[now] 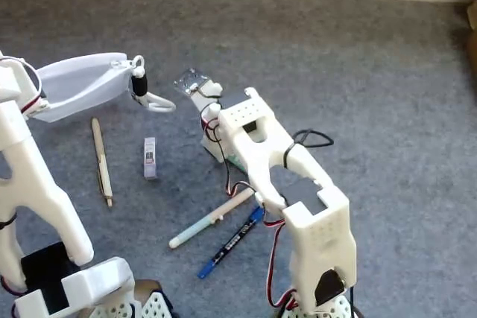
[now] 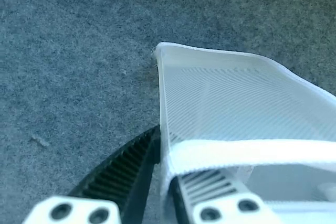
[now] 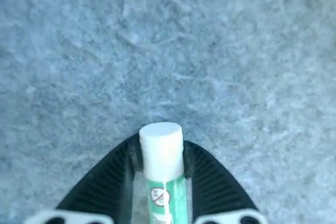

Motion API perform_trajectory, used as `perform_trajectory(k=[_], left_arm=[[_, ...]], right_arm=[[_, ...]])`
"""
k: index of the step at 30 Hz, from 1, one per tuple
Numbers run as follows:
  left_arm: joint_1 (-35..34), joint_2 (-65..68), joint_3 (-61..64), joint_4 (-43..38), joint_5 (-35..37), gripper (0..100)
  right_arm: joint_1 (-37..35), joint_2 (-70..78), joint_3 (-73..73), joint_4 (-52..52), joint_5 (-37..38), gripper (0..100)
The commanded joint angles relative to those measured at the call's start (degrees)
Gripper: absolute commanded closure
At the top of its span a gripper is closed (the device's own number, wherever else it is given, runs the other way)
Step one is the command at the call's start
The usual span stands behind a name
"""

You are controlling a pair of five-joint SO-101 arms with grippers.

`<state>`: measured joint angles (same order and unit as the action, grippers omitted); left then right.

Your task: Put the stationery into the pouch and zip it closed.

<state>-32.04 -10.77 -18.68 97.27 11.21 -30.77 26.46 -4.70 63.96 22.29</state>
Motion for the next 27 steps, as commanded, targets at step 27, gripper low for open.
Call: perform_trajectory(k=[27], left_arm=[[7.25, -0.31, -7.08, 1.32, -0.09, 99]], right_arm=[[0.48, -30.46, -5.23, 14.99, -13.80, 99.3]])
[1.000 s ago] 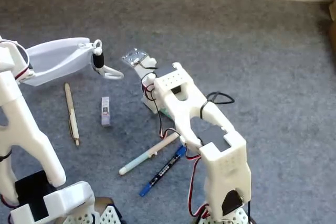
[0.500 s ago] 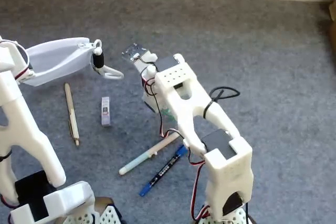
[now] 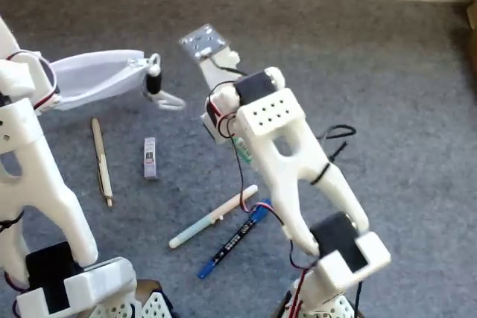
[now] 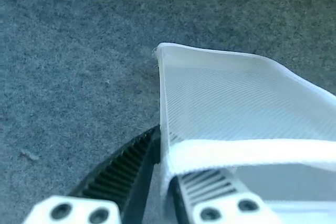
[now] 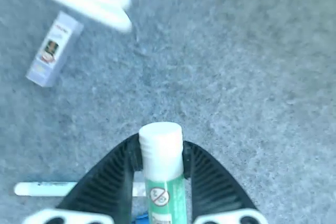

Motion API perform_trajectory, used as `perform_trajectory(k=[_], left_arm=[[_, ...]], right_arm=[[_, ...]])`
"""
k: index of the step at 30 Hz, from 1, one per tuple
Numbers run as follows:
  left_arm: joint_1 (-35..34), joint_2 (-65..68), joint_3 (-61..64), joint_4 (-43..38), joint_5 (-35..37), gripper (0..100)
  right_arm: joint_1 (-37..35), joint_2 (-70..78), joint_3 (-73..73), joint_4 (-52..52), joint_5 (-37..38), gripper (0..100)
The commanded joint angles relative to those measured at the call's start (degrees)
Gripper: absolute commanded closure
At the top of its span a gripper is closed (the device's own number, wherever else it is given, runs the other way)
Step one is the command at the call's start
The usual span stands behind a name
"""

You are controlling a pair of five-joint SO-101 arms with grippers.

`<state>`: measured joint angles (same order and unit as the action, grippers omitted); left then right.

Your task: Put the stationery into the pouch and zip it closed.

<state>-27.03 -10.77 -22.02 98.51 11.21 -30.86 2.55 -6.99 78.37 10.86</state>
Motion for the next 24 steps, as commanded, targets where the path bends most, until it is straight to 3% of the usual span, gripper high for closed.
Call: perform_trajectory(k=[1, 7, 15, 24], left_arm=[[2.51, -0.31, -3.82, 0.09, -0.09, 99], [5.05, 0.13, -4.00, 0.00, -0.09, 99], [9.01, 0.13, -4.09, 0.00, -0.09, 99], [11.65, 0.13, -4.09, -0.09, 1.85, 99]], right_arm=[[0.57, -7.78, -2.95, 0.57, -3.16, 99.2], [0.48, -13.76, -2.95, 0.66, -7.30, 99.2], [0.22, -21.23, -3.30, 0.57, -7.30, 99.2], [0.13, -27.82, -3.38, -5.49, -12.84, 99.2]])
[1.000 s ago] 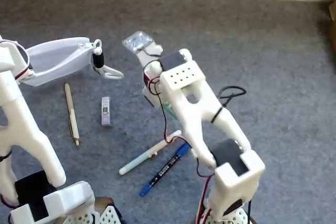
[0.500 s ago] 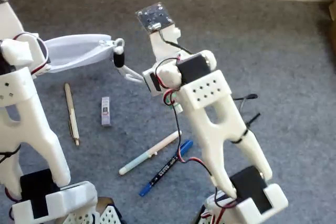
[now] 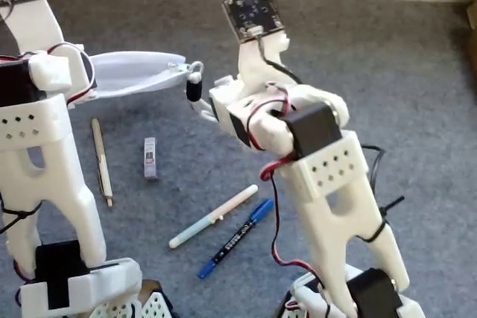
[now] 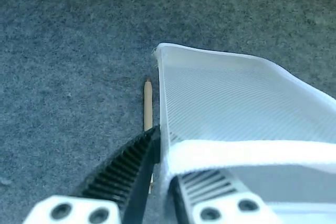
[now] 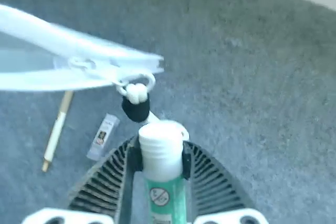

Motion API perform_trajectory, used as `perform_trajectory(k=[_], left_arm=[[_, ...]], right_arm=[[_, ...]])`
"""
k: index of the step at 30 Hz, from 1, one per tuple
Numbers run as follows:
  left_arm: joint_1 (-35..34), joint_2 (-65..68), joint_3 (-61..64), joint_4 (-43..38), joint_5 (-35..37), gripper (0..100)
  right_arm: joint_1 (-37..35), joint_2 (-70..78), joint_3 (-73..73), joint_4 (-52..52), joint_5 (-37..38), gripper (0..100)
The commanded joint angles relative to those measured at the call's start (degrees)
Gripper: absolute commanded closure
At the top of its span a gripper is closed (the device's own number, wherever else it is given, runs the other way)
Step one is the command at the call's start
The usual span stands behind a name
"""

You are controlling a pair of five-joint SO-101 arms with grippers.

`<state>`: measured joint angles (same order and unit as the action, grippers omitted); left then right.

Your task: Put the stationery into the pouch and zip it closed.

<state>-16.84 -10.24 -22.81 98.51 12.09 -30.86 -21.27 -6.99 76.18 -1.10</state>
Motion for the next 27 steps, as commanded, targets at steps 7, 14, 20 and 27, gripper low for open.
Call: perform_trajectory(k=[7, 14, 20, 27], left_arm=[[4.79, -0.40, -2.95, 0.26, 1.05, 99], [4.97, -0.40, -2.86, 0.35, 2.55, 99], [4.97, -0.40, -2.86, 0.44, 2.64, 99], [5.05, -0.40, -2.86, 0.44, 2.73, 99]], right_arm=[[-3.38, -6.55, -3.38, -9.63, -0.88, 99.2], [-9.71, -7.78, -3.38, -19.21, -0.88, 99.2], [-11.47, -7.43, -2.95, -27.65, -0.88, 99.2], [-11.47, -7.25, -2.77, -37.05, -0.88, 99.2]])
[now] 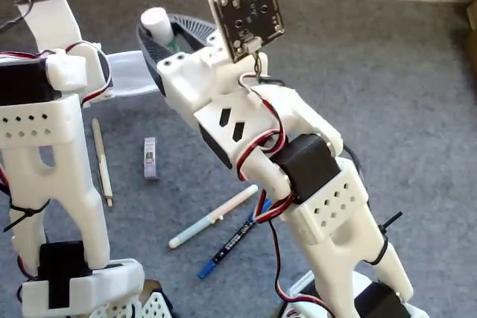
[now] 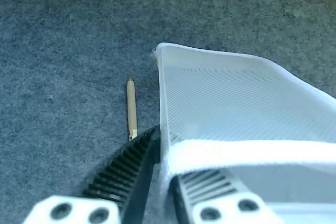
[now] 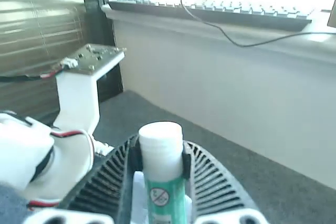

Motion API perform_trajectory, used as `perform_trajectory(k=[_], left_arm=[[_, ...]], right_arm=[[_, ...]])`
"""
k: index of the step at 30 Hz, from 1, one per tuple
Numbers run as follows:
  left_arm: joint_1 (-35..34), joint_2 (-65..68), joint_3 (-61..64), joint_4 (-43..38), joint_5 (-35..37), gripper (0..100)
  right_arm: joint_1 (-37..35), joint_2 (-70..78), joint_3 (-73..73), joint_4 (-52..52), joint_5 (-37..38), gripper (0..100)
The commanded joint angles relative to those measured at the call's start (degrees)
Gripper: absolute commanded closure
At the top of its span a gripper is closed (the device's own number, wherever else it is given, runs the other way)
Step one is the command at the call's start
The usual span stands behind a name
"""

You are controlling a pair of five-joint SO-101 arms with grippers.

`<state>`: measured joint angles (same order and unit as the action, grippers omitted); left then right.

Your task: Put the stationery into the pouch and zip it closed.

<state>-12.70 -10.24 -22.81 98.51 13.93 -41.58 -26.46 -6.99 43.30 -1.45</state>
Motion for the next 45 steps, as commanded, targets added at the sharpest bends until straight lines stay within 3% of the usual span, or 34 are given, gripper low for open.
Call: perform_trajectory(k=[1, 10, 21, 25, 30, 35, 45], left_arm=[[0.92, -0.40, -2.86, 0.44, 0.88, 99], [3.82, -0.40, -2.95, 0.44, 2.02, 99], [5.49, -0.40, -2.95, 0.44, 2.11, 99], [5.58, -0.40, -2.95, 0.35, 2.11, 99], [5.58, -0.40, -2.95, 0.35, 2.11, 99], [5.58, -0.40, -2.86, 0.35, 2.11, 99], [5.32, -0.31, -2.86, 0.35, 2.11, 99]], right_arm=[[-0.75, -2.07, -2.77, -4.70, -0.53, 99.2], [-0.75, -0.13, 0.22, -10.86, -0.44, 99.2], [-2.07, -4.53, 14.29, -23.69, -0.44, 99.3], [-1.71, -6.46, 24.57, -34.33, -0.09, 99.3], [-2.07, -7.43, 35.91, -47.52, 8.18, 99.3], [-1.63, -6.99, 42.86, -56.31, 8.62, 99.3], [-1.63, -7.52, 51.65, -61.67, 8.62, 99.3]])
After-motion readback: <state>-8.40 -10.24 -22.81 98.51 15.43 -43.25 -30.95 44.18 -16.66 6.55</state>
